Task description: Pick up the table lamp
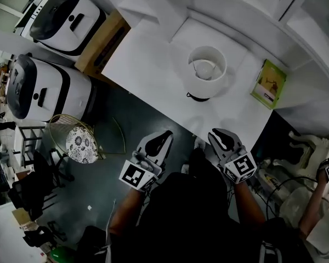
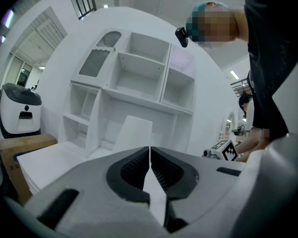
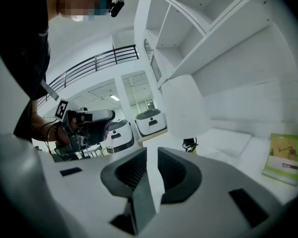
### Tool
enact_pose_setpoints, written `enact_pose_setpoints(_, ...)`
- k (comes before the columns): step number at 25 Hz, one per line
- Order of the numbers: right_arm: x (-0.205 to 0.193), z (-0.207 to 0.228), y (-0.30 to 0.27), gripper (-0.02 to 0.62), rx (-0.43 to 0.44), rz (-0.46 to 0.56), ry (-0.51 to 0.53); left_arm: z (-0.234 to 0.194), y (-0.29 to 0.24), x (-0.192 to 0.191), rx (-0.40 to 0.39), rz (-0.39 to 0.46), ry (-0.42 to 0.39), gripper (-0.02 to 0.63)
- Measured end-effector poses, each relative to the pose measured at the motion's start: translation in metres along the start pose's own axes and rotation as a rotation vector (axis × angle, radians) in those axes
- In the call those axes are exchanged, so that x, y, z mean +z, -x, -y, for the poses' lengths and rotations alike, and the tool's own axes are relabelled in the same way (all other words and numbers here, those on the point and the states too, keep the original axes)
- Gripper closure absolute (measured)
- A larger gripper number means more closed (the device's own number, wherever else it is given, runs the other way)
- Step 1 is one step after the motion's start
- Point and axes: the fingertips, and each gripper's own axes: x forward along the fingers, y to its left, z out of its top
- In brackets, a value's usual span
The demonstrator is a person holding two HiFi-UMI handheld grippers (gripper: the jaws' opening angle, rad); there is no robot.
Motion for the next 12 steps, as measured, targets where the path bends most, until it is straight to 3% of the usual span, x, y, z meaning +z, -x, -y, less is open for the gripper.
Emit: enact_pose_setpoints(12, 0.006, 0.044, -0.044, 0.517, 0.043, 0.03, 0.009, -0.029, -0.03, -0.001, 0.067, 0.001, 0.028, 0.581)
